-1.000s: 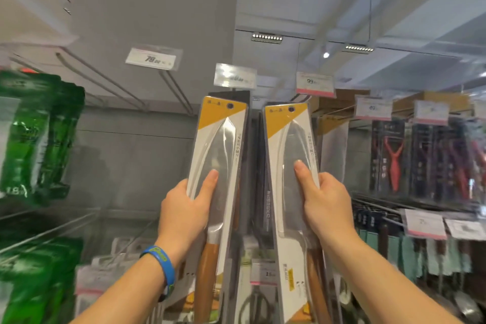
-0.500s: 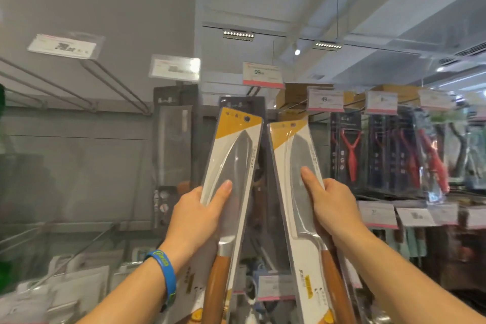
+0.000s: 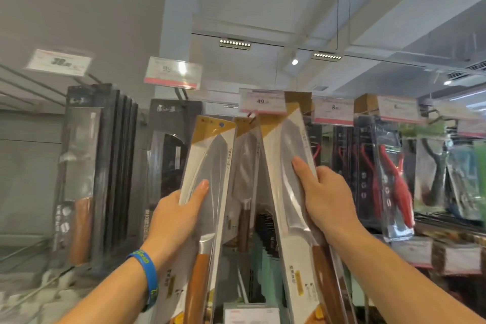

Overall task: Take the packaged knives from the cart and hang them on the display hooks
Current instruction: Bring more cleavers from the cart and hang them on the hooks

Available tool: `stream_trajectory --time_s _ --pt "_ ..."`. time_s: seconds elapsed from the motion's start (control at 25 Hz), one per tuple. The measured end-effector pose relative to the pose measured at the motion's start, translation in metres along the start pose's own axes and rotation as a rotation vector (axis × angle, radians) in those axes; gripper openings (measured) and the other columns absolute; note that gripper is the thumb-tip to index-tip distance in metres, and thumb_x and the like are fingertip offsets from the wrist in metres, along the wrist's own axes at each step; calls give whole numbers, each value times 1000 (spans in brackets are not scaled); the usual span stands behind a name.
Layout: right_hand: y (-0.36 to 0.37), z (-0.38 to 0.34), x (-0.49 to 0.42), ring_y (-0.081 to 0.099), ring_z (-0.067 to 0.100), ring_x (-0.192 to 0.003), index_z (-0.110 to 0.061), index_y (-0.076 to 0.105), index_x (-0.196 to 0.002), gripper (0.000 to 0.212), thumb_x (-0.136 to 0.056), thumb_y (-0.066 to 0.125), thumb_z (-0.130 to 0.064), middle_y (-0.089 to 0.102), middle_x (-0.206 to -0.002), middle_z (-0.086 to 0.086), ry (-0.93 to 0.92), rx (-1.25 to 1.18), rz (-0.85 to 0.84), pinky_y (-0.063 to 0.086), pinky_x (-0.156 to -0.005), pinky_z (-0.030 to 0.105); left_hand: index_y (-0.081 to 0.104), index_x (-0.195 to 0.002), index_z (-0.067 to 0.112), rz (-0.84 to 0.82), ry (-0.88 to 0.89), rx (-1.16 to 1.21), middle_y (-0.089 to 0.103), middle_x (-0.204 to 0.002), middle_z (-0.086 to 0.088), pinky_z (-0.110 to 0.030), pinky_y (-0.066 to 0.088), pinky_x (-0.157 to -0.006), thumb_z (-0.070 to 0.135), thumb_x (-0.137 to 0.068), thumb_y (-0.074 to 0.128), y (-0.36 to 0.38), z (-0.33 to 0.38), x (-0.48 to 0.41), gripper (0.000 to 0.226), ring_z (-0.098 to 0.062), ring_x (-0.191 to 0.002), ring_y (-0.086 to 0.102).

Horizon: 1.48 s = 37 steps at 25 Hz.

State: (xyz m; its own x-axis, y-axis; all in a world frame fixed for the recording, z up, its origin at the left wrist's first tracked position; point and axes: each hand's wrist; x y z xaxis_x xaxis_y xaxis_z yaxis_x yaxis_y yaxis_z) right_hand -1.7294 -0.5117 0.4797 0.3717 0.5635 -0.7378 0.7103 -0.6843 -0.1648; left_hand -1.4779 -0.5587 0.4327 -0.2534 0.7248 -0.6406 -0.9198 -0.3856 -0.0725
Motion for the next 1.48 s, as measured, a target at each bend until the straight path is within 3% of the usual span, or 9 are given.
stream_trajectory --time_s 0.12,0.36,0.64,0.84,1.12,1.24,1.48 --pt "-12 5 -12 56 1 -55 -19 56 -71 56 -92 53 -71 58 -65 -4 -75 -84 86 37 -49 24 71 -75 17 45 23 -59 71 -68 3 -31 51 -58 81 -70 48 18 3 1 68 -14 -67 68" --pt "-26 -2 -50 64 16 -70 -21 63 -84 55 -89 52 -75 67 -78 -3 -111 -81 93 52 -60 37 68 -79 22 34 90 -145 71 -70 3 -44 60 -67 82 -75 52 49 24 -13 62 -16 -67 69" --pt "-20 -4 -63 67 13 -68 -24 65 -85 55 -89 51 -77 69 -78 -5 -135 -120 42 47 -56 30 69 -79 19 40 113 -133 72 -69 1 -44 59 -67 91 -65 45 60 24 -19 76 -16 -65 69" --pt "-15 -8 -69 67 12 -67 -24 67 -82 52 -89 53 -75 70 -75 -6 -134 -198 48 48 -57 29 68 -74 21 38 159 -121 70 -65 3 -29 52 -52 92 -66 43 55 36 -27 76 -10 -56 66" --pt "-14 0 -61 66 14 -67 -18 67 -83 58 -89 52 -74 70 -78 0 -80 -219 11 43 -53 28 70 -86 19 -54 127 -224 74 -76 -1 -44 59 -75 90 -70 46 40 40 -31 77 -19 -73 72" --pt "-17 5 -58 69 22 -71 -16 68 -85 61 -88 53 -75 71 -81 5 -50 -240 -8 54 -59 37 71 -83 18 -73 100 -222 74 -73 -1 -38 59 -70 87 -69 45 40 42 -29 75 -17 -70 71" --pt "-16 4 -49 67 18 -65 -18 67 -84 57 -89 54 -73 71 -78 3 -18 -260 -39 46 -52 27 68 -76 20 -91 81 -284 67 -57 10 -18 43 -49 90 -66 40 28 52 -33 75 -3 -50 63"
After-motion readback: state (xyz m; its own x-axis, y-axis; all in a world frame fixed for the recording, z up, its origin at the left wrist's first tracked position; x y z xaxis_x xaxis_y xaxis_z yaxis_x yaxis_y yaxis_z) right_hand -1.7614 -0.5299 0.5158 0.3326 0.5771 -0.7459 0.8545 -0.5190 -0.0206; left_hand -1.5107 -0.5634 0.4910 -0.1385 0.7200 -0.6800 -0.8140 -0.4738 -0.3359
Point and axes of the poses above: each hand's wrist, its own x-axis away from the middle knuckle, its own y-axis out of the palm, z = x × y
